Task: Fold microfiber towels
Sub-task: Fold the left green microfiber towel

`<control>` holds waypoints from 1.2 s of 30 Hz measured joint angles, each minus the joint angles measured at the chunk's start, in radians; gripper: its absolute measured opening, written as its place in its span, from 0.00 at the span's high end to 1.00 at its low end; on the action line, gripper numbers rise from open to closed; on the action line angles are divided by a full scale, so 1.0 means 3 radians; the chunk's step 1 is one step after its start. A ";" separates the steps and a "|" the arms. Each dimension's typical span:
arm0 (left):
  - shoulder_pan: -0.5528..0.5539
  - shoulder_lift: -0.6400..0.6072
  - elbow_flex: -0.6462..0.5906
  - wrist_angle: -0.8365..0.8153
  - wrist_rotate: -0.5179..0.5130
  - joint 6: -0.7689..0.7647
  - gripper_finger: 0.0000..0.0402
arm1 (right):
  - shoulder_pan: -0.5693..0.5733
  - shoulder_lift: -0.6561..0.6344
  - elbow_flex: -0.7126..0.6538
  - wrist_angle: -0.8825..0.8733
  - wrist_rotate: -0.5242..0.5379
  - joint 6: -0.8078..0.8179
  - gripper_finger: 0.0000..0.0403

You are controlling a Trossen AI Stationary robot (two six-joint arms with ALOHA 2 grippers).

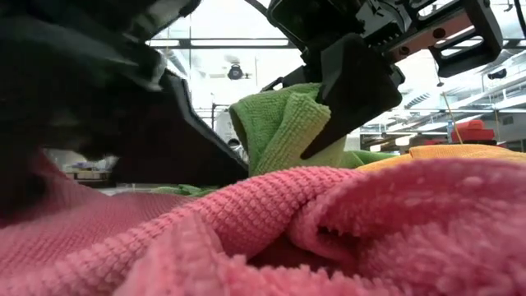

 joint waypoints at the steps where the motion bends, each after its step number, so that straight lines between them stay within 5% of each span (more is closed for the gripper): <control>1: 0.0024 -0.0018 0.0010 0.0095 0.0237 0.0183 0.88 | 0.0000 0.0000 0.0000 0.0000 -0.0001 0.0000 0.90; 8: 0.0196 -0.0479 -0.0143 -0.0176 0.0762 0.0767 0.97 | 0.0005 0.0000 0.0000 -0.0031 -0.0014 0.0008 0.90; 13: 0.0421 -0.0826 -0.0668 0.0420 0.1336 0.0935 0.96 | 0.0006 0.0000 0.0000 -0.0025 -0.0018 -0.0010 0.90; 18: 0.0606 -0.0875 -0.1150 0.1269 0.1381 0.0693 0.94 | 0.0006 0.0000 0.0000 0.0003 -0.0020 -0.0028 0.90; 36: 0.0519 -0.0471 -0.1100 0.1075 0.1115 0.0027 0.97 | 0.0067 -0.0140 0.0000 -0.0036 -0.0304 0.0040 0.90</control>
